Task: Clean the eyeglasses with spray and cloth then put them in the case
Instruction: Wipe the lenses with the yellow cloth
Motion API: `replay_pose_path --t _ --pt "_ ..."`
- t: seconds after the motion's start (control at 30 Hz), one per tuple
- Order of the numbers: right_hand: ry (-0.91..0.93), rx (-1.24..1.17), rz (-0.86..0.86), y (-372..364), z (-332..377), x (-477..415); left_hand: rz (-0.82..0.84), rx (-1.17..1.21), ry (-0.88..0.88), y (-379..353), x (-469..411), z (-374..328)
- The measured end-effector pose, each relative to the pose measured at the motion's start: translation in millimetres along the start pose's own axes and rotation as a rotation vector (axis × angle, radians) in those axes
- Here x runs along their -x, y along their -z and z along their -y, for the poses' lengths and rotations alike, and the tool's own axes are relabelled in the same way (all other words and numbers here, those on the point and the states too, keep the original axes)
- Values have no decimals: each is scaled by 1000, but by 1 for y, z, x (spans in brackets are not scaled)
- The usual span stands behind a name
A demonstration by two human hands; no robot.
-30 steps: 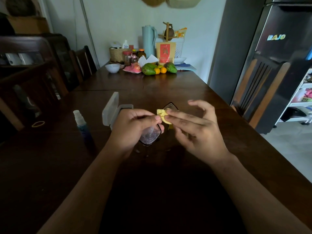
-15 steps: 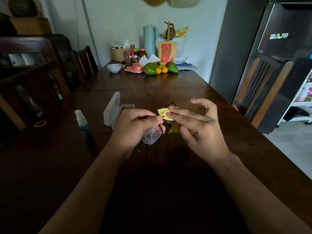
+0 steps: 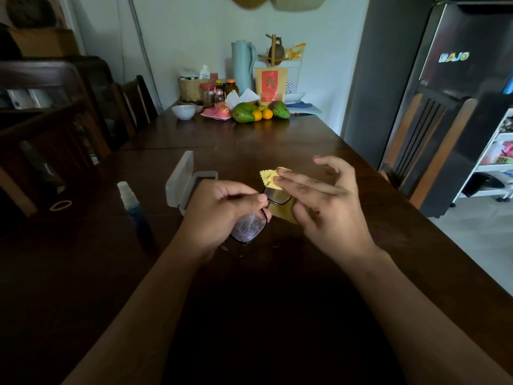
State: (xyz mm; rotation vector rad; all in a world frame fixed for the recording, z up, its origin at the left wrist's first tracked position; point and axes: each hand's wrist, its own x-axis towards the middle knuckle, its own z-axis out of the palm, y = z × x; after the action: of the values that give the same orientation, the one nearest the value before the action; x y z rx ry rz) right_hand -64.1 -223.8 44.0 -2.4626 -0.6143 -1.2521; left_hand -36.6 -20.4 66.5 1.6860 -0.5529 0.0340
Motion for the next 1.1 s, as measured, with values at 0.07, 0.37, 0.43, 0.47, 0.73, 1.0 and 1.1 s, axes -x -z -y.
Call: replay_pose_path --t 0.07,0.37,0.43,0.47,0.73,1.0,1.1 --pt "65 -3 13 0 2 1 -1 11 1 1 0 0" --pt "55 31 -8 4 -3 6 -22 12 -10 0 0 -1" --pt "123 27 5 4 -2 6 -30 12 -12 2 -1 0" --pt "121 25 -3 4 -2 6 -32 13 -16 2 -1 0" --pt "94 45 -21 6 0 6 -67 -7 -5 3 0 0" --pt "71 29 -58 2 0 7 -92 24 26 2 0 -1" --pt "57 23 -80 1 -6 7 -98 22 30 2 0 -2"
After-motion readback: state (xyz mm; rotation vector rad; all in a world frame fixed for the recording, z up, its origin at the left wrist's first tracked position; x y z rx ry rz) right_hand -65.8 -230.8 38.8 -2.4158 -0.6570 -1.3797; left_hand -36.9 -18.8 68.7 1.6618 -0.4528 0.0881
